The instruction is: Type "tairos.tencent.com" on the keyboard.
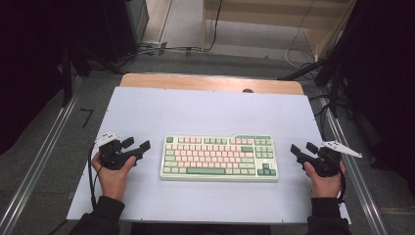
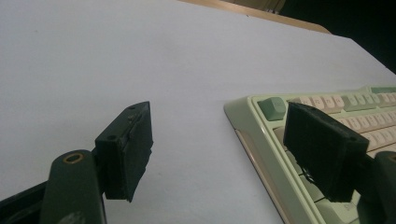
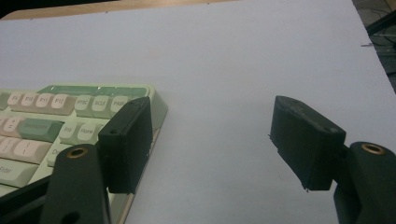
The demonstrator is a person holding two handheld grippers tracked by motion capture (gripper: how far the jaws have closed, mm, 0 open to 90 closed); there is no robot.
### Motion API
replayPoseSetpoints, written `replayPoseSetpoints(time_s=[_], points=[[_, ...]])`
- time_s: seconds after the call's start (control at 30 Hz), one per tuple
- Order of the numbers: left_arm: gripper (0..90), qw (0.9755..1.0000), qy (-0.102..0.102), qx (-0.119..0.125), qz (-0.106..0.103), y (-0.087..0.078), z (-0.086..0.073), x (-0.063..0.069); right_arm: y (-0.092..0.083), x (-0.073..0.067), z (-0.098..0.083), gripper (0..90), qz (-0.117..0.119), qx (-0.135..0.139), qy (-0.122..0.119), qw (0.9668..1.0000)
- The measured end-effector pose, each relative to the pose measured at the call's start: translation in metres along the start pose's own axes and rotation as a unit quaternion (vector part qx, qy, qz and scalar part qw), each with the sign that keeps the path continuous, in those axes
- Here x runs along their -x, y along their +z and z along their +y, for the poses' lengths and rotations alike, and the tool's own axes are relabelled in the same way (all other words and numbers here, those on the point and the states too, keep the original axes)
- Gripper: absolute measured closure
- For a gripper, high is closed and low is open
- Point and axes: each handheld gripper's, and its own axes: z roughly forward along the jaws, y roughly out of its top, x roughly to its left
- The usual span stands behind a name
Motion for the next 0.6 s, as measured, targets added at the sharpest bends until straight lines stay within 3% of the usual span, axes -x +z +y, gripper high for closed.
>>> replayPoseSetpoints(time_s=[0.43, 0.6], points=[[26.0, 0.9999, 0.008, 0.000, -0.013, 0.002, 0.000, 0.008, 0.002, -0.006, 0.001, 28.2, 0.014, 0.001, 0.000, 0.9999], [26.1, 0.9994, 0.019, 0.000, -0.030, 0.005, 0.000, 0.018, 0.002, -0.007, 0.001, 28.2, 0.017, 0.000, -0.002, 0.9999]])
